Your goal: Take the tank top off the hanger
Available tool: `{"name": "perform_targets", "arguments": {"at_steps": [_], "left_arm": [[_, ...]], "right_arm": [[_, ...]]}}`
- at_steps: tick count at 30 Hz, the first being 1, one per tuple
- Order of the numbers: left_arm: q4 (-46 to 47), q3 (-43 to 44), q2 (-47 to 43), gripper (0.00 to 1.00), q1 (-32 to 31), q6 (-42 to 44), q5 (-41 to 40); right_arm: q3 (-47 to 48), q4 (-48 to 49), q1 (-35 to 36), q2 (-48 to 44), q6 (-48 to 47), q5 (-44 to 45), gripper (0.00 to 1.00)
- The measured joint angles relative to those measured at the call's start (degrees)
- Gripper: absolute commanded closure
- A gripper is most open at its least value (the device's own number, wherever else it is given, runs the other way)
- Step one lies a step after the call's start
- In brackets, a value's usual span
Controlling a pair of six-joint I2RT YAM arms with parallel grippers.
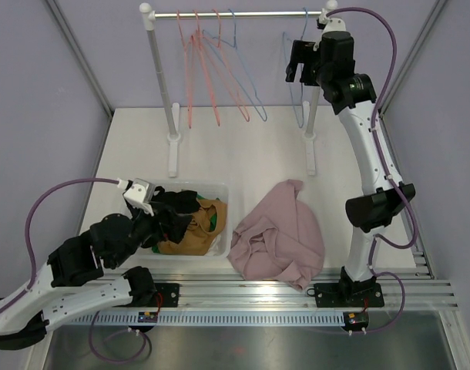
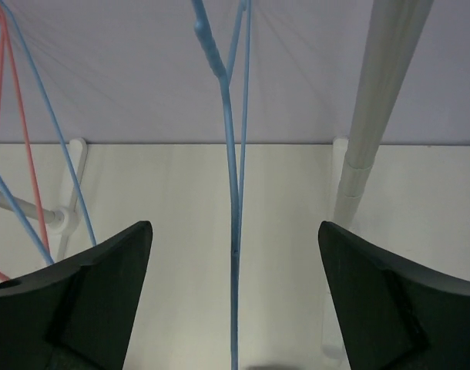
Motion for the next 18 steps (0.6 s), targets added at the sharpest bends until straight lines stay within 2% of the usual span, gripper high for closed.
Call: {"name": "perform_targets", "arguments": {"at_steps": [4,8,13,18], "left_arm": [[1.9,1.6,6.5,0.01,0.1,-0.3,0.5],[7.3,4.2,17.1,0.01,0.1,-0.1,3.8],[14.1,8.3,31.7,0.01,0.0,1.7,11.2],[17.9,14.2,47.4,0.01,-1.0,3.5,15.9]], "right_arm": [[-1.8,-1.1,0.0,-4.0,-0.4,0.0,0.01],[-8.6,-1.2,0.0,-13.2,-0.5,0.0,0.0],[-22.7,-1.5,0.0,-30.6,-0.3,-0.8,0.0],[-41.7,-0.5,0.0,-52.2,1.8,-3.2,0.0]]}}
